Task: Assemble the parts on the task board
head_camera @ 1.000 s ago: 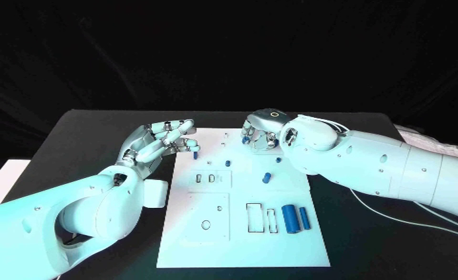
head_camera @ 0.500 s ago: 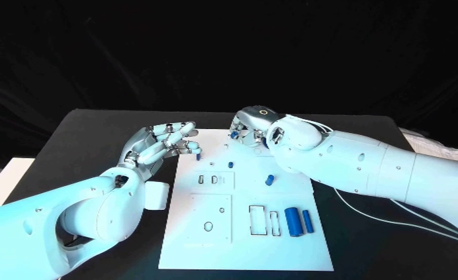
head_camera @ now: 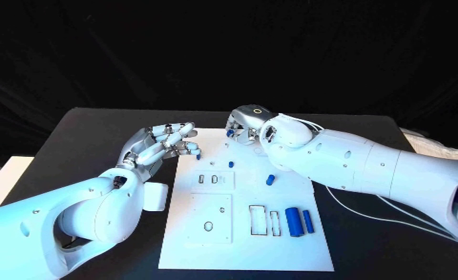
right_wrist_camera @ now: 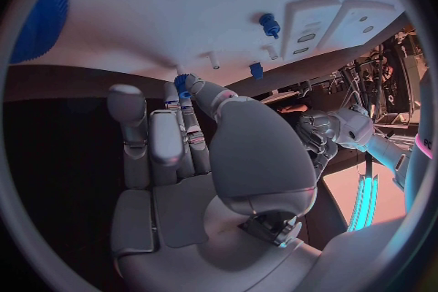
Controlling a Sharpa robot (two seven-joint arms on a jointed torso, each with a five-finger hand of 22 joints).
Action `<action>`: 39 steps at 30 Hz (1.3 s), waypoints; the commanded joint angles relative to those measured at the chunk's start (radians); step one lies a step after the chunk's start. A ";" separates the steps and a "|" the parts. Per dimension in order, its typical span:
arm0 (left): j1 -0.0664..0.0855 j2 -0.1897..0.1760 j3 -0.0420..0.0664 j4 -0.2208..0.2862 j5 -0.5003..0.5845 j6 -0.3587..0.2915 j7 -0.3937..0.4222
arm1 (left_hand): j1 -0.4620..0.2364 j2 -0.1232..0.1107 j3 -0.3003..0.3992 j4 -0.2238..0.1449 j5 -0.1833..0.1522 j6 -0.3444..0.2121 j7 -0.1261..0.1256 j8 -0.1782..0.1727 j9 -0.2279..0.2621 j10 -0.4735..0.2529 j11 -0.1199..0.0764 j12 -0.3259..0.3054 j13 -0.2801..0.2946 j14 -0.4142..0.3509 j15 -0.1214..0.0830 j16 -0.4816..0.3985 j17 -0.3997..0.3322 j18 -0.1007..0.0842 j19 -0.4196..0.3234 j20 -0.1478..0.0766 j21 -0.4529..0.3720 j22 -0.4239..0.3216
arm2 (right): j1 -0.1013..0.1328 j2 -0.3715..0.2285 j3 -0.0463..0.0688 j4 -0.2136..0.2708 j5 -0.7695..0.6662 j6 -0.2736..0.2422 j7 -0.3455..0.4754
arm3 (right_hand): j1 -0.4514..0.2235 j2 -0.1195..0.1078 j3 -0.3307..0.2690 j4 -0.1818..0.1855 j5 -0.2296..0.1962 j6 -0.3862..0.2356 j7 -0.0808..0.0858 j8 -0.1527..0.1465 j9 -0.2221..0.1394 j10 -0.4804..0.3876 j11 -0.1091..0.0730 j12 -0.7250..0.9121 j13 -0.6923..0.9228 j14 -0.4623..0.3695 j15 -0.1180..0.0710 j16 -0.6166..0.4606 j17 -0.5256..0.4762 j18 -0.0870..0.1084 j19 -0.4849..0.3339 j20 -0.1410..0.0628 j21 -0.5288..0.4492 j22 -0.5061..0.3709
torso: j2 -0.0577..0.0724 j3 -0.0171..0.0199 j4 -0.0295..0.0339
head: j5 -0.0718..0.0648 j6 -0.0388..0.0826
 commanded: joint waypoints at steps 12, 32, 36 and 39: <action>0.002 0.000 0.001 0.002 0.001 0.030 -0.004 | 0.004 0.009 0.002 -0.007 -0.001 -0.005 0.002 -0.006 -0.001 -0.006 0.000 -0.002 -0.001 0.005 0.002 -0.001 0.002 0.009 0.002 -0.001 0.006 0.001 | -0.002 0.012 -0.001 -0.011 -0.040 0.060 -0.041 | -0.009 -0.013 0.004 0.005 0.003 -0.007 0.001 0.003 0.001 -0.006 0.000 -0.002 0.000 0.034 0.007 0.008 0.001 -0.009 -0.007 0.001 0.004 0.002 | 0.003 0.0000 0.0031 | 0.000 -0.003; 0.003 -0.006 0.001 0.001 0.002 0.033 -0.009 | 0.004 0.009 0.001 -0.008 -0.001 -0.007 0.002 -0.008 -0.001 -0.009 0.001 -0.005 -0.002 0.002 0.003 -0.003 0.005 0.009 0.000 0.000 0.006 0.001 | 0.000 -0.096 0.004 0.121 0.040 -0.037 -0.032 | 0.005 -0.040 -0.124 0.025 0.032 -0.182 0.028 0.026 -0.031 -0.151 0.030 0.039 0.003 0.002 0.032 -0.126 -0.179 0.024 -0.105 0.026 -0.128 -0.202 | 0.005 0.0012 -0.0011 | -0.008 0.005; 0.004 -0.009 0.001 0.001 0.002 0.039 -0.009 | 0.004 0.009 0.000 -0.009 -0.001 -0.009 0.003 -0.009 -0.001 -0.010 0.002 -0.007 -0.002 0.001 0.004 -0.004 0.006 0.009 -0.001 0.000 0.006 0.001 | 0.006 -0.180 0.012 0.202 0.096 -0.030 -0.045 | -0.003 -0.043 -0.110 0.035 0.046 -0.159 0.025 0.021 -0.034 -0.054 0.014 0.068 0.012 0.032 0.021 -0.022 -0.044 0.002 -0.041 0.017 -0.036 -0.065 | 0.005 0.0026 -0.0111 | -0.009 0.010; 0.004 -0.009 0.001 -0.002 0.002 0.042 -0.009 | 0.004 0.009 0.000 -0.009 -0.001 -0.009 0.003 -0.009 -0.001 -0.010 0.002 -0.007 -0.002 0.001 0.004 -0.004 0.006 0.009 -0.001 0.000 0.006 0.001 | 0.014 -0.243 0.016 0.248 0.169 0.003 -0.063 | -0.022 -0.060 -0.119 0.049 0.063 -0.146 0.023 0.020 -0.034 0.045 -0.002 0.111 0.037 0.050 0.006 0.066 0.074 -0.016 0.012 0.012 0.040 0.048 | 0.004 0.0032 -0.0159 | -0.012 0.010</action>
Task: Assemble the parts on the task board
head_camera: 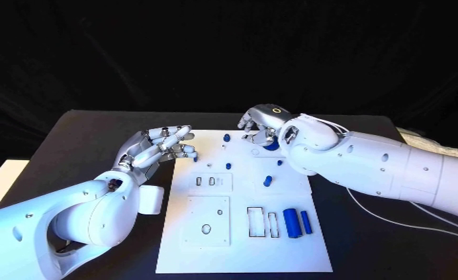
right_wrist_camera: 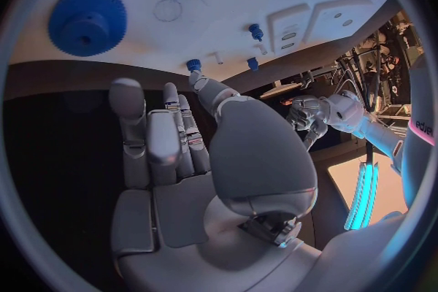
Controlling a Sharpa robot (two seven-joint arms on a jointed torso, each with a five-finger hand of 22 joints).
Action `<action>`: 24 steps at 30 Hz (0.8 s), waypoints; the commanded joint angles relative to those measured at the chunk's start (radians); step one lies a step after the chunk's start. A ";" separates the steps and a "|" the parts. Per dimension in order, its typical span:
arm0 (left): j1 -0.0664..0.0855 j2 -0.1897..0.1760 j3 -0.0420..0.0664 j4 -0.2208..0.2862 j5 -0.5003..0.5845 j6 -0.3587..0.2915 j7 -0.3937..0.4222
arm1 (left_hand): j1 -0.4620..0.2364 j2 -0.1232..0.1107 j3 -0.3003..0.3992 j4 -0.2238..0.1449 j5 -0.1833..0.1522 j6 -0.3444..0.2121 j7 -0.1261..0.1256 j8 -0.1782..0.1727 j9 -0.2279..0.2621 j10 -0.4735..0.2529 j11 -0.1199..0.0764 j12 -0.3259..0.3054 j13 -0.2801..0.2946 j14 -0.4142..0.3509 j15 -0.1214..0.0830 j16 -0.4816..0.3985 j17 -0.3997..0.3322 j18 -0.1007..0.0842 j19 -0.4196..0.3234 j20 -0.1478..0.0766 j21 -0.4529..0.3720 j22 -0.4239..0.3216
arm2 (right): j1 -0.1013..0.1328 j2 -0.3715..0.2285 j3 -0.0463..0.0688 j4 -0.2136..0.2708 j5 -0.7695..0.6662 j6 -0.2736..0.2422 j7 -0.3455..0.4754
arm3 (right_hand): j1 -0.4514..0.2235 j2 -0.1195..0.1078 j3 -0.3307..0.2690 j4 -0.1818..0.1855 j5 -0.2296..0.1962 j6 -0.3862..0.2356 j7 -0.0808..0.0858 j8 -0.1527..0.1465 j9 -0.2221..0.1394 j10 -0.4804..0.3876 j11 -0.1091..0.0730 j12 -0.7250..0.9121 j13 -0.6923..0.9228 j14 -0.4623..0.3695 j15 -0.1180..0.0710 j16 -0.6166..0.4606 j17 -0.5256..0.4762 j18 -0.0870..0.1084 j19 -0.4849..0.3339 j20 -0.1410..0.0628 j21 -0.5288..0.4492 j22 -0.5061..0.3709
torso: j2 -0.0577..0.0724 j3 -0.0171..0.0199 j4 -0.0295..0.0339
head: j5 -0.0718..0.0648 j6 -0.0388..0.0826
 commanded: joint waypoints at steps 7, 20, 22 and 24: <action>0.002 0.007 0.001 -0.009 0.003 0.036 0.002 | 0.006 0.010 0.000 -0.006 -0.001 -0.006 -0.001 -0.006 -0.001 -0.007 -0.002 -0.007 -0.001 0.000 0.004 -0.005 0.002 0.009 -0.002 0.000 0.006 0.001 | 0.014 -0.121 0.004 0.057 0.202 0.129 -0.079 | -0.051 -0.046 -0.146 0.050 0.062 -0.029 -0.026 -0.010 -0.004 0.184 -0.046 0.496 0.495 0.069 -0.036 0.189 0.253 -0.059 0.129 -0.032 0.210 0.311 | -0.001 0.0042 -0.0147 | -0.005 0.003; 0.002 0.013 0.000 -0.015 0.004 0.043 -0.001 | 0.007 0.011 0.001 -0.007 -0.001 -0.006 -0.002 -0.006 -0.001 -0.008 -0.002 -0.008 -0.001 0.000 0.004 -0.006 0.003 0.009 -0.002 0.000 0.006 0.001 | 0.014 -0.111 0.004 0.014 0.217 0.193 -0.109 | -0.017 -0.006 -0.252 0.107 0.077 -0.056 -0.010 -0.006 -0.004 0.162 -0.027 1.017 1.085 0.077 -0.018 0.250 0.349 -0.071 0.147 -0.012 0.270 0.402 | -0.001 0.0017 -0.0085 | -0.012 0.001; 0.001 0.014 0.000 -0.017 0.004 0.043 -0.001 | 0.007 0.011 0.001 -0.007 -0.001 -0.006 -0.002 -0.006 -0.001 -0.008 -0.002 -0.008 -0.001 0.000 0.004 -0.006 0.003 0.009 -0.002 0.000 0.006 0.001 | 0.014 -0.105 0.004 0.006 0.217 0.197 -0.112 | -0.014 -0.004 -0.252 0.108 0.080 -0.056 -0.009 -0.005 -0.004 0.165 -0.027 1.028 1.098 0.077 -0.018 0.251 0.351 -0.071 0.147 -0.011 0.272 0.405 | -0.001 0.0014 -0.0088 | -0.010 -0.001; 0.001 0.014 0.000 -0.018 0.004 0.043 -0.002 | 0.007 0.011 0.001 -0.007 -0.001 -0.006 -0.002 -0.006 -0.001 -0.008 -0.002 -0.008 -0.001 0.000 0.004 -0.006 0.003 0.009 -0.002 0.000 0.006 0.001 | 0.013 -0.100 0.004 -0.002 0.217 0.200 -0.115 | -0.010 -0.001 -0.253 0.108 0.085 -0.056 -0.009 -0.005 -0.003 0.169 -0.026 1.040 1.112 0.078 -0.017 0.253 0.353 -0.072 0.149 -0.011 0.274 0.409 | -0.001 0.0013 -0.0086 | -0.010 -0.001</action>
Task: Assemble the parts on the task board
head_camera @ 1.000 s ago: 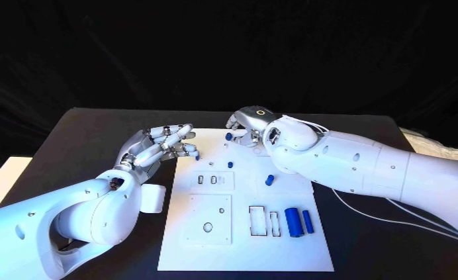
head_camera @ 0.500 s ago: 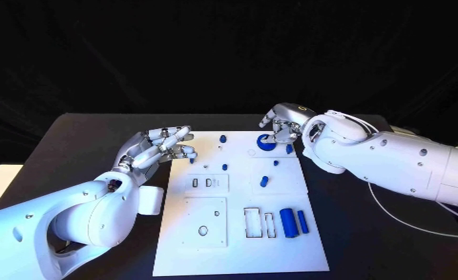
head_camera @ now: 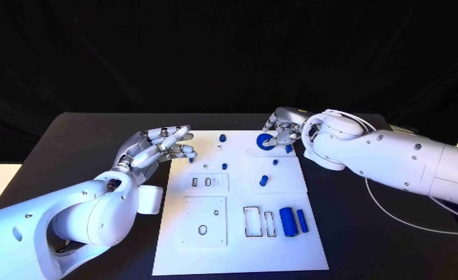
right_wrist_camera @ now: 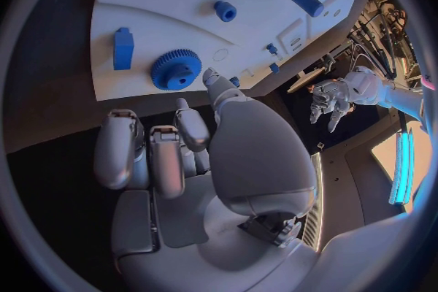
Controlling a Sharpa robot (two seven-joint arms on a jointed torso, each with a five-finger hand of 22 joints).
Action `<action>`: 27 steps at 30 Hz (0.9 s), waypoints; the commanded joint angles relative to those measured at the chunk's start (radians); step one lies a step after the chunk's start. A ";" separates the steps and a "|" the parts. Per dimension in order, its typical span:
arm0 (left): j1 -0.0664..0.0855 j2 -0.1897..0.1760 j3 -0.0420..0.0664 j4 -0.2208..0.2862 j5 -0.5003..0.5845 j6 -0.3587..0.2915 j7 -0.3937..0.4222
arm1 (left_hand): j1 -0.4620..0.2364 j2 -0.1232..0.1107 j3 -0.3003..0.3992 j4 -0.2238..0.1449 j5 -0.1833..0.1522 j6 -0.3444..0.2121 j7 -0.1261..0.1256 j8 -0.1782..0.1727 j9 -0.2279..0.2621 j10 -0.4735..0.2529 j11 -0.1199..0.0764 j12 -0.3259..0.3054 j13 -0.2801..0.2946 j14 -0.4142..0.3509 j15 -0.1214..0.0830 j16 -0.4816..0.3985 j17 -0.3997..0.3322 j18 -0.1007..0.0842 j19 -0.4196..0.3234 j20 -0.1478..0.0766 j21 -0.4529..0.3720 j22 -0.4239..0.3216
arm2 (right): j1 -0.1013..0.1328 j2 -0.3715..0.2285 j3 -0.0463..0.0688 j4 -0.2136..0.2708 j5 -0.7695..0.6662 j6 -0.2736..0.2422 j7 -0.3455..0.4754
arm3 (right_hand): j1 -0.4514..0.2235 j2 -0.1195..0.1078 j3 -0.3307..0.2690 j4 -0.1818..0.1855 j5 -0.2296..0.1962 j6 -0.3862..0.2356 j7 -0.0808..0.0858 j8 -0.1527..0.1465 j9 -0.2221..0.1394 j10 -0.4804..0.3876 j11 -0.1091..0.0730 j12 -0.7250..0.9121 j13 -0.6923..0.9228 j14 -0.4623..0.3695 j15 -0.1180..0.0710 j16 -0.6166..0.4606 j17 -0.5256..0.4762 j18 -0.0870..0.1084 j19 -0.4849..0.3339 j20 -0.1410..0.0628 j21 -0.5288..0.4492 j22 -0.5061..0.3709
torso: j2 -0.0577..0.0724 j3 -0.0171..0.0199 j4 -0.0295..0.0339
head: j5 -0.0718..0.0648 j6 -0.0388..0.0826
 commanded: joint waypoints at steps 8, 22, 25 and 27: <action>0.001 0.003 0.001 -0.002 0.002 0.025 0.002 | 0.003 0.007 0.001 -0.007 -0.001 -0.006 -0.001 -0.006 -0.001 -0.008 -0.002 -0.003 -0.001 0.000 0.004 -0.006 0.001 0.009 -0.002 0.000 0.006 0.001 | -0.001 0.012 0.000 -0.027 -0.002 0.052 -0.036 | 0.013 0.013 -0.006 0.001 0.019 0.000 0.000 0.008 0.001 0.022 0.001 0.046 0.051 0.079 0.011 0.010 0.120 -0.020 0.015 0.003 0.019 0.025 | 0.000 -0.0014 0.0002 | 0.001 -0.003; 0.001 0.004 0.001 -0.004 0.002 0.027 0.001 | 0.004 0.008 0.001 -0.008 0.000 -0.007 -0.002 -0.007 -0.001 -0.008 -0.002 -0.004 -0.001 -0.001 0.004 -0.007 0.002 0.009 -0.003 0.001 0.006 0.001 | -0.003 0.031 0.000 -0.049 -0.014 0.082 -0.042 | 0.024 0.024 -0.004 -0.004 0.026 0.014 -0.002 0.016 0.002 0.044 0.000 0.094 0.102 0.080 0.010 0.016 0.131 -0.022 0.019 0.003 0.027 0.037 | 0.000 -0.0010 0.0020 | -0.001 -0.006; 0.001 0.005 0.001 -0.005 0.002 0.028 0.001 | 0.004 0.008 0.001 -0.008 0.000 -0.007 -0.002 -0.007 -0.001 -0.008 -0.002 -0.004 -0.001 -0.001 0.004 -0.007 0.002 0.009 -0.003 0.001 0.006 0.001 | -0.004 0.035 0.000 -0.052 -0.018 0.086 -0.041 | 0.026 0.028 -0.003 -0.006 0.026 0.022 -0.003 0.021 0.003 0.053 -0.001 0.113 0.121 0.081 0.009 0.017 0.133 -0.023 0.020 0.003 0.029 0.040 | 0.000 -0.0015 0.0021 | 0.000 -0.008; 0.001 0.005 0.001 -0.005 0.002 0.028 0.001 | 0.004 0.008 0.001 -0.008 0.000 -0.007 -0.002 -0.007 -0.001 -0.008 -0.002 -0.004 -0.001 -0.001 0.004 -0.007 0.002 0.009 -0.003 0.001 0.006 0.001 | -0.005 0.037 0.000 -0.053 -0.022 0.083 -0.041 | 0.027 0.032 -0.001 -0.008 0.025 0.035 -0.006 0.027 0.005 0.060 -0.003 0.128 0.137 0.081 0.008 0.018 0.135 -0.023 0.021 0.002 0.031 0.044 | 0.000 -0.0016 0.0022 | 0.000 -0.010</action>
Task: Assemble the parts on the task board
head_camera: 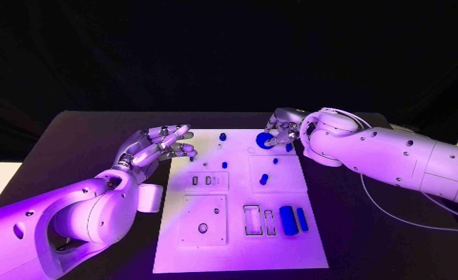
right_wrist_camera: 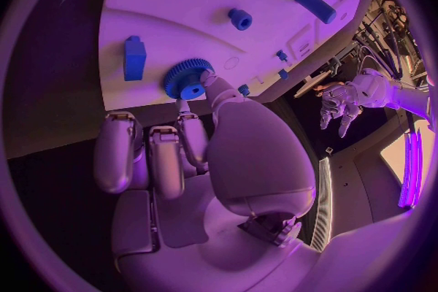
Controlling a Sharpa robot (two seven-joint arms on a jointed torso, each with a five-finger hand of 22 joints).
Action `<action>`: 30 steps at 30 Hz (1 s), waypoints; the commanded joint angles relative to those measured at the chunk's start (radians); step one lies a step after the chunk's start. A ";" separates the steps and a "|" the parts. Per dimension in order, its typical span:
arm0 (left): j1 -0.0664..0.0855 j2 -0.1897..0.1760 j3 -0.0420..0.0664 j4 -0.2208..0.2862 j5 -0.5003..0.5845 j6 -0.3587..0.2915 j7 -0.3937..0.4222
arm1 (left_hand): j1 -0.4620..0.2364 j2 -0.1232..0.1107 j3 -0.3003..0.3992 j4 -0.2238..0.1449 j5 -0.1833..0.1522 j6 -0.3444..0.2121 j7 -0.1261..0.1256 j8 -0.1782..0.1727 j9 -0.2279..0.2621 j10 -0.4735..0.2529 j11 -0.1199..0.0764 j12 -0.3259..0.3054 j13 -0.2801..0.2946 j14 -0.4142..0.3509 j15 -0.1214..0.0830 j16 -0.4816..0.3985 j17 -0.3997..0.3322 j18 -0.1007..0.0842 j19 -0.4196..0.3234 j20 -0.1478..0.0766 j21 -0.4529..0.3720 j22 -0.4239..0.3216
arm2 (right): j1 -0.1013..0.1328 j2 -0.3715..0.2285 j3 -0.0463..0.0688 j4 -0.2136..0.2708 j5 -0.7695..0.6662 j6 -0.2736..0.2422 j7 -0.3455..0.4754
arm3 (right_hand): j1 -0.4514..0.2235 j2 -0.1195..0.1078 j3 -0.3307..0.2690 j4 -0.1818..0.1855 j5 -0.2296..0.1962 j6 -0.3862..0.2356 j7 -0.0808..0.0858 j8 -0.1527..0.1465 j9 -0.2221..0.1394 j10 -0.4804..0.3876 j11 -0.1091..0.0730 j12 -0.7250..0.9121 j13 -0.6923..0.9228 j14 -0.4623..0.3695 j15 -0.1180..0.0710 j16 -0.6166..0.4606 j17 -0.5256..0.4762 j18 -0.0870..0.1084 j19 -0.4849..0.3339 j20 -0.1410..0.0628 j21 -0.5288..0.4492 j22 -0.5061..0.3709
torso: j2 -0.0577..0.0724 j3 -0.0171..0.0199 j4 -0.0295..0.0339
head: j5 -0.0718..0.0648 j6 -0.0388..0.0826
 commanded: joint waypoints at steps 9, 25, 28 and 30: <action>0.001 0.002 0.001 0.001 0.001 0.022 0.003 | 0.005 0.009 0.001 -0.009 0.000 -0.007 -0.002 -0.007 -0.001 -0.009 -0.002 -0.005 -0.001 -0.001 0.004 -0.007 0.002 0.009 -0.003 0.001 0.006 0.002 | -0.007 0.006 -0.002 0.002 -0.067 -0.065 -0.026 | 0.048 0.073 0.067 -0.034 -0.069 0.114 -0.035 0.060 0.023 0.050 -0.029 0.085 0.094 0.087 -0.018 0.014 0.149 -0.016 0.025 -0.017 0.025 0.043 | 0.000 -0.0007 0.0008 | -0.001 -0.005; 0.001 0.004 0.001 0.001 0.001 0.024 0.003 | 0.007 0.011 0.001 -0.011 0.000 -0.010 -0.001 -0.009 -0.001 -0.012 -0.001 -0.008 -0.002 -0.003 0.005 -0.009 0.004 0.009 -0.005 0.001 0.006 0.002 | -0.011 0.018 -0.002 0.139 -0.138 -0.197 -0.017 | 0.033 0.072 0.131 -0.067 -0.039 0.137 -0.042 0.055 0.028 0.058 -0.036 0.095 0.112 0.088 -0.027 0.017 0.154 -0.025 0.045 -0.029 0.048 0.087 | 0.000 -0.0020 0.0024 | 0.006 -0.004; 0.001 0.004 0.001 0.001 0.001 0.025 0.002 | 0.007 0.011 0.001 -0.011 0.000 -0.010 -0.001 -0.009 -0.001 -0.012 -0.001 -0.008 -0.002 -0.003 0.005 -0.009 0.004 0.009 -0.005 0.001 0.006 0.002 | -0.011 0.038 -0.002 0.154 -0.141 -0.189 -0.019 | 0.019 0.068 0.134 -0.064 -0.034 0.134 -0.041 0.050 0.027 0.057 -0.035 0.093 0.111 0.088 -0.026 0.016 0.153 -0.025 0.046 -0.028 0.049 0.090 | 0.000 -0.0016 0.0034 | 0.007 -0.004; 0.001 0.004 0.001 0.002 0.001 0.025 0.002 | 0.008 0.011 0.001 -0.012 0.000 -0.011 -0.001 -0.010 -0.001 -0.013 -0.001 -0.008 -0.002 -0.003 0.005 -0.010 0.005 0.009 -0.005 0.001 0.006 0.002 | -0.011 0.055 -0.002 0.156 -0.143 -0.179 -0.020 | 0.011 0.065 0.136 -0.061 -0.033 0.131 -0.039 0.047 0.026 0.056 -0.034 0.090 0.109 0.087 -0.025 0.016 0.152 -0.025 0.046 -0.028 0.049 0.089 | 0.000 -0.0018 0.0034 | 0.007 -0.005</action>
